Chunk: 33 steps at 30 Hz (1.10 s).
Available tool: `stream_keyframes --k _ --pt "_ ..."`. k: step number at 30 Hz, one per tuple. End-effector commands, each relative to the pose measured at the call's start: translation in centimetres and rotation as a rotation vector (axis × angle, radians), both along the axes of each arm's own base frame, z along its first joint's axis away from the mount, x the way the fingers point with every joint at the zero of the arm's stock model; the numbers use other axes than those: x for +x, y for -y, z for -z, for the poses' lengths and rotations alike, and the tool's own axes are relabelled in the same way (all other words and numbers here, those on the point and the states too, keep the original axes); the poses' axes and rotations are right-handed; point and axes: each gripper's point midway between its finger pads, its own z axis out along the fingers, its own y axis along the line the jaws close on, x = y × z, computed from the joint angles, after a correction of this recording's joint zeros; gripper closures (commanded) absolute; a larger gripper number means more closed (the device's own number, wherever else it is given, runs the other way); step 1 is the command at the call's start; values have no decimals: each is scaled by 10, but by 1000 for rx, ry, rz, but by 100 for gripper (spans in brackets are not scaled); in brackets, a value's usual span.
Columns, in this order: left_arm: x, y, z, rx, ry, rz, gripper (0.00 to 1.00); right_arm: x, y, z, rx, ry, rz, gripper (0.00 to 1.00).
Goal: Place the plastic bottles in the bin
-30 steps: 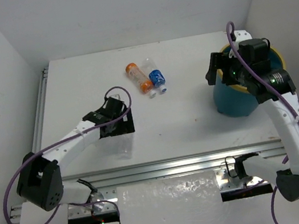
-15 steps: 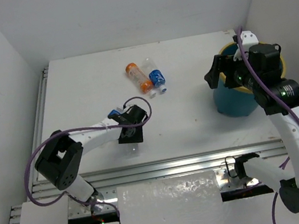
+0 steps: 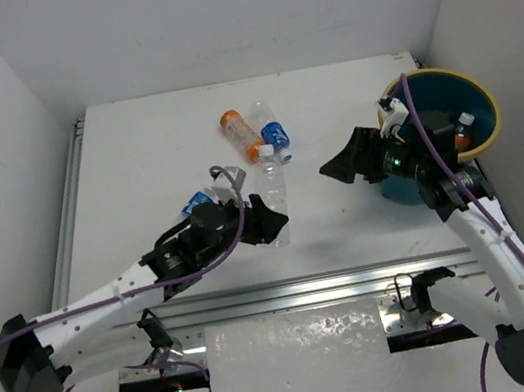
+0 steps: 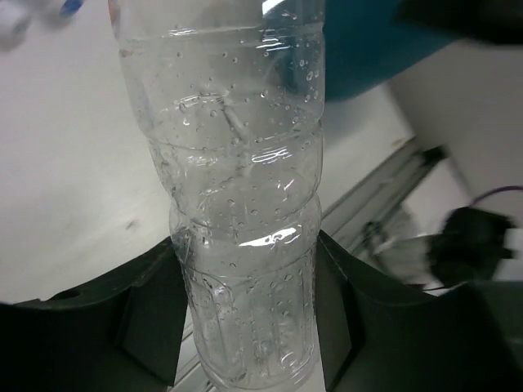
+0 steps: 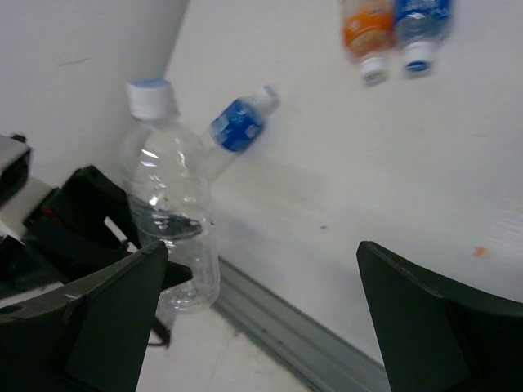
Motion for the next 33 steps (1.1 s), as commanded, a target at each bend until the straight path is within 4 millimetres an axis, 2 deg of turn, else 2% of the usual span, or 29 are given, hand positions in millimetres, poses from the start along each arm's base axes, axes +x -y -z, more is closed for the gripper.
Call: stream_keyframes --k 1,3,9,15,18,20,21,22,23,24,25,26,27,28,29,30,31,33 --pt "-8 32 -75 -328 206 151 100 -15 -41 -55 211 144 -165 1" --pt "-15 41 -87 -378 232 218 100 -22 -56 -53 205 150 -202 1" --pt "-19 61 -94 -408 218 303 100 -30 -88 -46 202 139 -280 1" --pt "-32 64 -106 -454 235 372 100 -20 -99 -31 169 116 -276 4" --pt "-34 64 -110 -459 247 383 94 -20 -108 -25 138 98 -300 11" --pt "-36 64 -114 -463 259 398 93 -21 -114 -26 126 99 -308 12" --pt "-35 64 -114 -457 263 399 90 -20 -116 -28 114 110 -311 14" --pt "-34 64 -115 -451 259 390 86 -20 -117 -28 105 111 -312 35" --pt "-31 64 -114 -442 256 381 80 -19 -116 -29 101 115 -308 48" --pt "-28 64 -111 -423 251 366 68 -18 -114 -33 92 137 -301 72" --pt "-17 59 -97 -366 212 293 30 -16 -111 -37 82 147 -281 96" --pt "-8 55 -102 -345 208 239 16 -9 -104 -40 58 161 -227 100" --pt "-1 50 -97 -301 199 191 7 -6 -99 -42 18 186 -207 100" --pt "14 36 -91 -214 175 83 0 -3 -89 -50 -27 191 -166 100" --pt "20 26 -87 -160 161 28 0 4 -79 -53 -78 202 -113 100" --pt "23 15 -82 -100 142 -21 0 24 -54 -55 -192 242 17 100" --pt "30 -8 -78 -2 124 -116 0 30 -38 -66 -259 241 86 100" --pt "34 -36 -80 71 128 -218 0 52 11 -82 -383 268 283 100"
